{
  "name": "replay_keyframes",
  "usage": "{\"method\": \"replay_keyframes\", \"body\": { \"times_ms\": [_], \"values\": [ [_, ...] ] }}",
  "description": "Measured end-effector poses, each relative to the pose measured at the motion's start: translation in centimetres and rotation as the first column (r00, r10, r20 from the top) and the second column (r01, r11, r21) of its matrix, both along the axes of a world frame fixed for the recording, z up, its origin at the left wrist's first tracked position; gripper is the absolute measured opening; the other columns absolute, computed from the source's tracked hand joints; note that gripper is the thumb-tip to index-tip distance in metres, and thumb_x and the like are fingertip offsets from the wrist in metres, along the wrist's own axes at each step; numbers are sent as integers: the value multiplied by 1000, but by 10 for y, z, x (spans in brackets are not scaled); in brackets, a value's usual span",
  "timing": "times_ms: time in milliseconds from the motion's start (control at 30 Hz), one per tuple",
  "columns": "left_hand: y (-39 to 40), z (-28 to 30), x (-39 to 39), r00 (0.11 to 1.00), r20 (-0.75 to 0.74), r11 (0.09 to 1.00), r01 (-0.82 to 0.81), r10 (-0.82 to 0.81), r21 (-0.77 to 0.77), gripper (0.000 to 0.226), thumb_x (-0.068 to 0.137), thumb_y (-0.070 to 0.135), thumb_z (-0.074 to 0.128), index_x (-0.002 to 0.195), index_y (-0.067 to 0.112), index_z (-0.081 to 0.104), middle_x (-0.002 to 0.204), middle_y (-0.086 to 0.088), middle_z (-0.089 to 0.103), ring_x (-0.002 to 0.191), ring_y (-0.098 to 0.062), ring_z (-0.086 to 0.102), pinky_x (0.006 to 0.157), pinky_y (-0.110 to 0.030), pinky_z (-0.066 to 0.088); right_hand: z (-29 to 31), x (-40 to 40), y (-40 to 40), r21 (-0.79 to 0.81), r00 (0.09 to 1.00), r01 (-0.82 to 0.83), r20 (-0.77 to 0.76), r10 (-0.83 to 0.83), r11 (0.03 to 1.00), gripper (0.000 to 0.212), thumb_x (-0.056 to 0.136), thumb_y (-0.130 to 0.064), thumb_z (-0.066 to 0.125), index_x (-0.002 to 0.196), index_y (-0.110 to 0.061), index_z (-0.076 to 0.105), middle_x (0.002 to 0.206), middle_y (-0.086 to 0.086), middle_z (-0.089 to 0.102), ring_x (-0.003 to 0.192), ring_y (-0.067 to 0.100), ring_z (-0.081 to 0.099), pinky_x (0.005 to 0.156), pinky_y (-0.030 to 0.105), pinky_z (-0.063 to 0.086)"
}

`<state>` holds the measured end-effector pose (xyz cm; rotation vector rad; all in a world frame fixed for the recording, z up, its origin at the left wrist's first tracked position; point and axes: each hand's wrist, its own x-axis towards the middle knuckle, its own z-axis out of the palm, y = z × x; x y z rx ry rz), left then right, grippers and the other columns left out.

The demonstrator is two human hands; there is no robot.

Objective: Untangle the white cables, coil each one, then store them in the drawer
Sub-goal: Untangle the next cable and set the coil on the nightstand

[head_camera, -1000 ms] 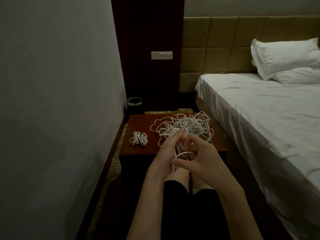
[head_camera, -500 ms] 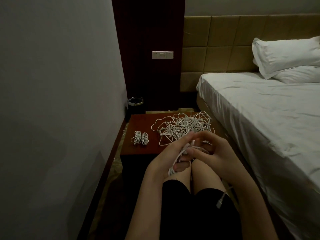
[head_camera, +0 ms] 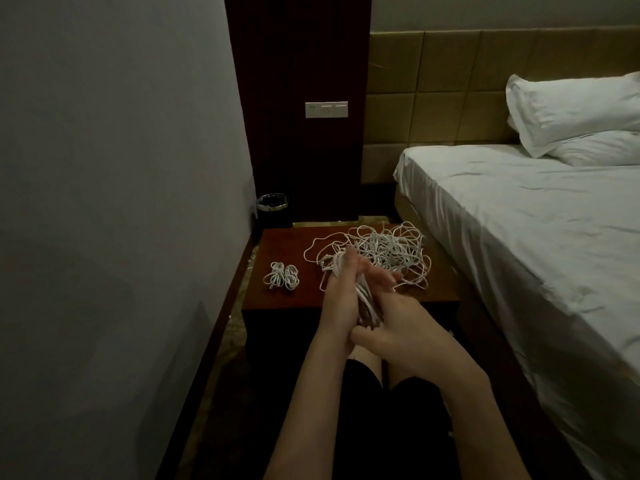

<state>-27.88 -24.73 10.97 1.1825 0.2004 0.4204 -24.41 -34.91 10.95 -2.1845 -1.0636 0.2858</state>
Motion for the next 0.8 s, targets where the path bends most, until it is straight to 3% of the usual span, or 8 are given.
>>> {"method": "replay_keyframes", "body": {
  "times_ms": [67, 200, 367, 433, 500, 600, 700, 800],
  "values": [
    [-5, -1, -1, 999, -15, 996, 41, -40, 83, 67, 102, 49, 27, 64, 19, 73, 88, -2, 75, 98, -10, 69, 91, -26, 46, -7, 1, 3, 35, 996, 81, 26, -81, 996, 50, 63, -56, 48, 106, -31, 51, 83, -8, 65, 76, 8, 64, 73, 41, 56],
    [-6, -3, -1, 988, -71, 976, 150, -140, 161, 63, 102, 49, 29, 87, 12, 77, 98, 1, 75, 102, -8, 66, 104, -31, 43, -15, 6, 6, 31, 977, 213, -21, -213, 976, 33, 76, -53, 39, 88, -27, 55, 84, -2, 64, 81, 20, 64, 78, 48, 53],
    [23, 3, -3, 993, -97, 916, 96, -63, 390, 34, 93, 43, 56, 76, 15, 69, 92, 2, 73, 88, -7, 67, 88, -30, 49, -14, 8, 7, -165, 970, 213, 154, -188, 963, 22, 98, -36, 40, 78, -26, 43, 77, -5, 50, 79, 21, 56, 70, 39, 46],
    [34, 12, -4, 994, -107, 815, 51, 13, 577, 29, 85, 47, 63, 77, 21, 71, 82, 7, 69, 81, -7, 64, 81, -30, 50, -13, 8, 6, -205, 966, 199, 207, -156, 958, 27, 98, -36, 40, 73, -27, 37, 76, -6, 47, 77, 20, 52, 68, 36, 42],
    [35, 19, 1, 973, -210, 591, 112, 100, 799, 37, 86, 57, 60, 73, 24, 69, 89, 8, 68, 88, -7, 63, 82, -32, 50, -13, 10, 7, -190, 981, 139, 158, -109, 972, 20, 99, -37, 41, 82, -27, 47, 81, -4, 54, 79, 20, 56, 73, 40, 48],
    [31, 19, 10, 933, -250, 382, 139, 258, 914, 46, 92, 53, 55, 61, 19, 61, 83, 2, 65, 82, -10, 62, 74, -26, 51, -16, 12, 4, -65, 997, 70, 37, -67, 995, 21, 95, -38, 49, 76, -30, 53, 69, -6, 55, 63, 15, 53, 64, 42, 45],
    [34, 9, 10, 948, -197, 449, 67, 250, 891, 50, 95, 36, 57, 55, 8, 53, 51, -3, 44, 46, -10, 39, 47, -10, 31, -11, 13, -7, 112, 999, -9, -45, 14, 994, 31, 89, -45, 59, 66, -25, 58, 57, -4, 49, 51, 11, 41, 53, 36, 34],
    [38, 2, 9, 963, -127, 601, -44, 239, 798, 47, 95, 26, 57, 55, 5, 50, 47, -3, 37, 43, -12, 31, 49, -18, 32, 2, 10, -19, 363, 967, -30, -224, 119, 931, 41, 88, -40, 60, 78, 0, 67, 58, 0, 51, 51, 7, 44, 52, 16, 37]
  ]
}}
